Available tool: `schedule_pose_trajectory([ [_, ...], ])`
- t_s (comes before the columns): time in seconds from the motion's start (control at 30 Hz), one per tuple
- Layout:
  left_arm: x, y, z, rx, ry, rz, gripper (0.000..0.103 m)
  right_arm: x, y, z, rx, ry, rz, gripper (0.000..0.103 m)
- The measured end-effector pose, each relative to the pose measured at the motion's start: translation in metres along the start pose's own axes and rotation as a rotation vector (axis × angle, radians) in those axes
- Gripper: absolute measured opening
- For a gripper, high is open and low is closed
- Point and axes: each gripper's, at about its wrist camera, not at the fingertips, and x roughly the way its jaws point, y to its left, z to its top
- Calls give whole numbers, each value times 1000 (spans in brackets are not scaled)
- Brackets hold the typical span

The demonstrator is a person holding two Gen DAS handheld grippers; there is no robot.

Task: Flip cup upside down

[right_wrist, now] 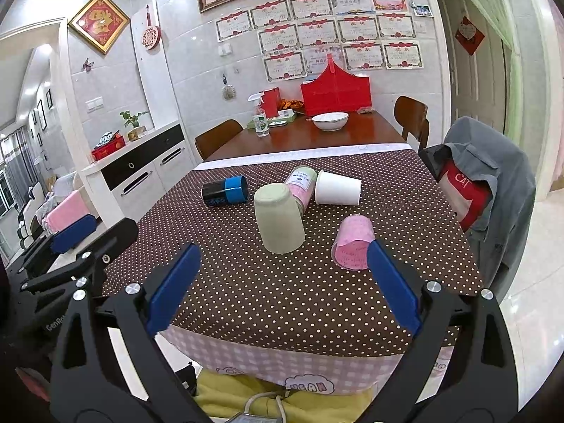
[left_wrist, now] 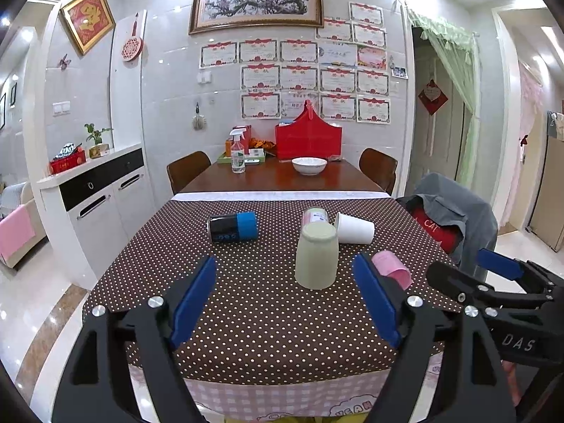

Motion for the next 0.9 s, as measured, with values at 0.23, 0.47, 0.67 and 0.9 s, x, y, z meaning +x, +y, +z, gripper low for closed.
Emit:
schedule_pose_trajectory([
  [0.23, 2, -1, 0, 1, 6, 6, 79, 3, -2, 1, 4, 4, 3, 94],
  [0.47, 2, -2, 0, -1, 2, 18, 79, 7, -5, 2, 14, 11, 9, 94],
  [0.67, 4, -4, 0, 7, 5, 30, 79, 11, -6, 1, 18, 17, 3, 94],
  [0.9, 7, -8, -2, 1, 23, 29, 79, 13, -7, -1, 23, 28, -4, 94],
])
